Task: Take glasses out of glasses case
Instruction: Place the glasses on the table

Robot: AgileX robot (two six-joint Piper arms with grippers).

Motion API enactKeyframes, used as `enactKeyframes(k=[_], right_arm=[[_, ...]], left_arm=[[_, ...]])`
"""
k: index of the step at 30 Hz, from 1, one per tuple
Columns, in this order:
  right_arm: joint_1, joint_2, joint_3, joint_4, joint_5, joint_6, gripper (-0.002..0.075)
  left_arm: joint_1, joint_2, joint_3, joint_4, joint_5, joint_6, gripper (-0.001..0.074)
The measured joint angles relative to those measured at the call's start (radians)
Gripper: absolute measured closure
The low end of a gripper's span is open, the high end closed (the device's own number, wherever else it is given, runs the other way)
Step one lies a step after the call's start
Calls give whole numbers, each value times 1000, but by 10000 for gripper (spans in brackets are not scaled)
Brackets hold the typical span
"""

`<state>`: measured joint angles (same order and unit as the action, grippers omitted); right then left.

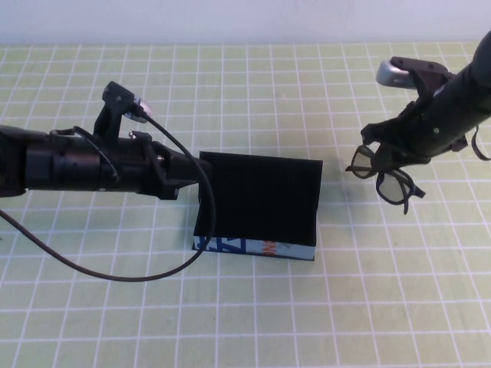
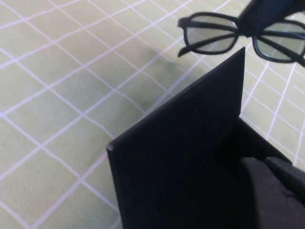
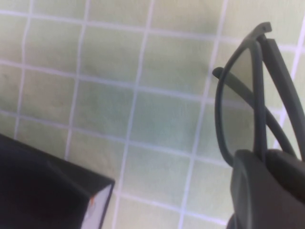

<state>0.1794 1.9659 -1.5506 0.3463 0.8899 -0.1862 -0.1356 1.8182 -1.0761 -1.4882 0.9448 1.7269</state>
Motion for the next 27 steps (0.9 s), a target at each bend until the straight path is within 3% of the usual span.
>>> enactKeyframes(k=[8,17,27], right_arm=[[0,-171,298,75,-213,-3,718],[0,-167,390,109,-283,-5,701],[0,-160,391,109,-289,-7,433]], left_arm=[[0,0,2,12,-24,-4,739],[0,0,2,14,-24,-22,739],[0,-5,2,18,-18,-65,739]])
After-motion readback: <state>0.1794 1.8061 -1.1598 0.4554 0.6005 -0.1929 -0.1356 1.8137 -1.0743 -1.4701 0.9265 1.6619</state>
